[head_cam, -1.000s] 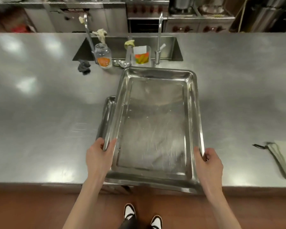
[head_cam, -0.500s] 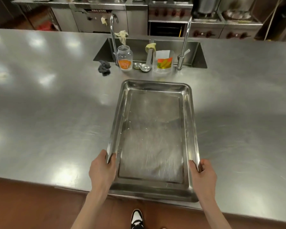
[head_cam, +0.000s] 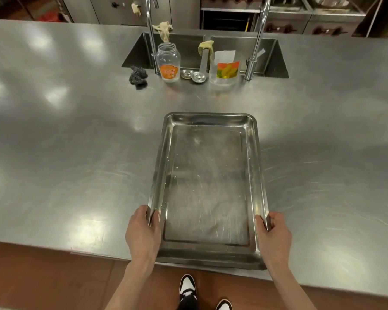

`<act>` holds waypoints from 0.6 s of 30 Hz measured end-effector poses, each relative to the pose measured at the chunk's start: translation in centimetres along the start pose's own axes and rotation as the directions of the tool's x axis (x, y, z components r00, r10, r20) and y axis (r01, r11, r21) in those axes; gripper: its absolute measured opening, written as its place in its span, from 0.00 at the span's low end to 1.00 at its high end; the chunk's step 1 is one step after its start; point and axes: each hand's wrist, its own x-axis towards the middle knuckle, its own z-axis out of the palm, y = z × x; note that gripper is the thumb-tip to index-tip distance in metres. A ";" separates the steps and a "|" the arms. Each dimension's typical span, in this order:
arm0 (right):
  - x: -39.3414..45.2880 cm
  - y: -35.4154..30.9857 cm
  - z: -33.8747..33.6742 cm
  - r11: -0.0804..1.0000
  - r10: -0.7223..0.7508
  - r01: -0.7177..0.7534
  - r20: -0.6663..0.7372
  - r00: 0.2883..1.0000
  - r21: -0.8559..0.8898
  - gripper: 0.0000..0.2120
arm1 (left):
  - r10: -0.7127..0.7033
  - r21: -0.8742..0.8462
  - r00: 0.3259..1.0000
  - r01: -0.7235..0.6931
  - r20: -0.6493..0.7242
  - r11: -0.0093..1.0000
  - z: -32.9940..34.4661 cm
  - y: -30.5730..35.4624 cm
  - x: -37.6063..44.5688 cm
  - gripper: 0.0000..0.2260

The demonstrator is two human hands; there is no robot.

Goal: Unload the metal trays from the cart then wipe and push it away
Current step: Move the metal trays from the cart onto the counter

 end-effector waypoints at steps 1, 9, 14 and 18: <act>0.0 0.3 0.3 1.000 -0.004 0.004 -0.002 1.000 -0.015 0.09 | -0.004 -0.006 1.000 0.004 -0.002 1.000 0.2 -0.2 0.1 0.10; 0.7 2.1 2.1 0.995 -0.036 0.033 -0.031 0.999 -0.099 0.12 | -0.015 0.025 0.999 0.014 0.033 1.000 1.7 -1.4 1.2 0.08; 0.9 3.3 3.0 0.983 -0.080 0.072 -0.043 0.996 -0.169 0.12 | -0.023 -0.016 0.998 0.024 0.058 1.000 2.1 -2.1 1.2 0.09; 0.6 3.6 3.5 0.983 -0.113 0.102 -0.065 0.991 -0.155 0.14 | -0.018 -0.065 0.997 0.022 0.071 0.998 2.2 -2.5 1.3 0.07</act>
